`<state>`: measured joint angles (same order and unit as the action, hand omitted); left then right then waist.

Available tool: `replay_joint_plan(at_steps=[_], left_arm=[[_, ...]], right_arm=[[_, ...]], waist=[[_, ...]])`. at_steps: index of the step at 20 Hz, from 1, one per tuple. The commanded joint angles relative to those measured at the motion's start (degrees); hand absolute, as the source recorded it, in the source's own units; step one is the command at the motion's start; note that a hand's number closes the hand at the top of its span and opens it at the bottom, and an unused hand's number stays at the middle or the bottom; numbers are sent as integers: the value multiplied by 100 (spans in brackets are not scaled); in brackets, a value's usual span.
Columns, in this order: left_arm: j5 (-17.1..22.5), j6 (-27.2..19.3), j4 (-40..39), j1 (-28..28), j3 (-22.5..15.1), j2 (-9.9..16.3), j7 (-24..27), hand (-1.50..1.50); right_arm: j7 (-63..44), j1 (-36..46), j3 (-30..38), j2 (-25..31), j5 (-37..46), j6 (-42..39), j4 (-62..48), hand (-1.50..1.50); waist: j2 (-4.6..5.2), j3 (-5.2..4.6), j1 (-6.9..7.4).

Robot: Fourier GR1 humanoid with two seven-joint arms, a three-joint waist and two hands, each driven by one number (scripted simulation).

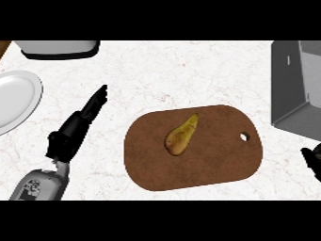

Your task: Pick the eggplant from the cutting board and place it in the cardboard box

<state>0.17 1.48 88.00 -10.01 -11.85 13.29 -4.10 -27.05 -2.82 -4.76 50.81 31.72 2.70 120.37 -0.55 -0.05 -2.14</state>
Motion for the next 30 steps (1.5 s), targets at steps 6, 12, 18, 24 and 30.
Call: replay_joint_plan(at_steps=[6,12,18,24,30], left_arm=[[15,250,-97,-291,184,-39,-75,0],[-161,237,-236,-508,181,-270,-202,0],[-330,315,-459,-295,250,-326,306,0],[-425,366,-547,-373,235,-449,224,0],[-453,511,-425,-364,309,-437,248,0]], right_arm=[[-390,-461,1842,-336,-950,-365,923,150],[-734,398,2683,-27,-1361,-1132,427,150],[-360,1194,2659,-11,-1196,-1217,-766,150],[-128,2360,2265,4,-1038,-1117,-2085,150],[320,3190,2081,42,-530,-937,-3473,150]], waist=[[42,4,133],[56,2,195],[70,2,252],[86,2,318],[80,3,324]])
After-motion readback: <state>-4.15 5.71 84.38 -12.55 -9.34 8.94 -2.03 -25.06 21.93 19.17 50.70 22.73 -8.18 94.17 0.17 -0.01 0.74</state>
